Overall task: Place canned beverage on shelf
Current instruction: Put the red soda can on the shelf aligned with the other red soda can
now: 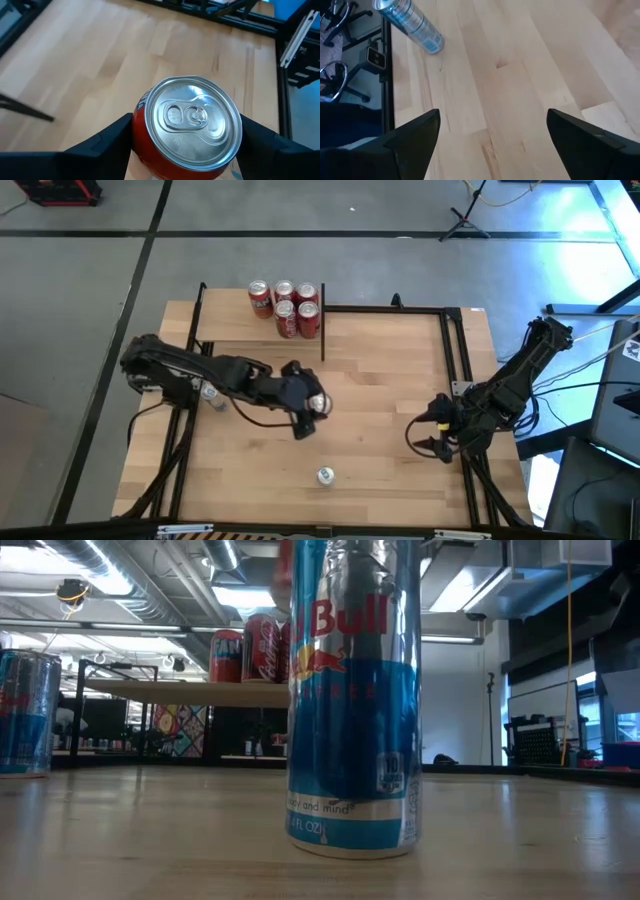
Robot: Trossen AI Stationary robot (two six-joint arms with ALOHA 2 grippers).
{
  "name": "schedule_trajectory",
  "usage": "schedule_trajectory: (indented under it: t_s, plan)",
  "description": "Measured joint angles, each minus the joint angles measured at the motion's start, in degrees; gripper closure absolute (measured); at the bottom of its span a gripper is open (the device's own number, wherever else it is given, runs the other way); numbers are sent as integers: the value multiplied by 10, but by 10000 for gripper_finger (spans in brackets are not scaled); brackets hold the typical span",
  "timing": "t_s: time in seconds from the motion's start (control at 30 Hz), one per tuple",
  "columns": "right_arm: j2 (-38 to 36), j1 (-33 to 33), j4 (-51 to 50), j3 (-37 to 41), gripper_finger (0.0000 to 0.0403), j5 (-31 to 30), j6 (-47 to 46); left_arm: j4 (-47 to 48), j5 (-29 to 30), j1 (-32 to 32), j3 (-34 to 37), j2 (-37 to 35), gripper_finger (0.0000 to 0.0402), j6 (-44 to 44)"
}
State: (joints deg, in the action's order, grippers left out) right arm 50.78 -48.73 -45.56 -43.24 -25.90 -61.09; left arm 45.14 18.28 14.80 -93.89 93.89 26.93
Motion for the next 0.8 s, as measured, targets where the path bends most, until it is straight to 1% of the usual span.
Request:
schedule_trajectory:
  t_s: [0.17,0.27,0.47,0.53,0.67,0.73,0.8]
  plan:
    - [0,0,13,0,45,-33,-5,78,15,0,0,-47,142,1]
    - [0,6,20,0,45,-52,-21,139,43,0,0,-78,142,1]
    - [0,42,21,0,45,-55,-32,231,105,-22,0,-158,142,-4]
    - [0,60,21,0,45,-55,-32,239,125,-41,9,-191,142,-17]
    - [0,94,21,0,45,-56,-27,220,126,-105,64,-267,142,-52]
    - [0,110,21,0,45,-56,-18,196,107,-150,105,-303,142,-78]
    - [0,124,21,0,45,-56,-16,152,71,-199,150,-338,142,-107]
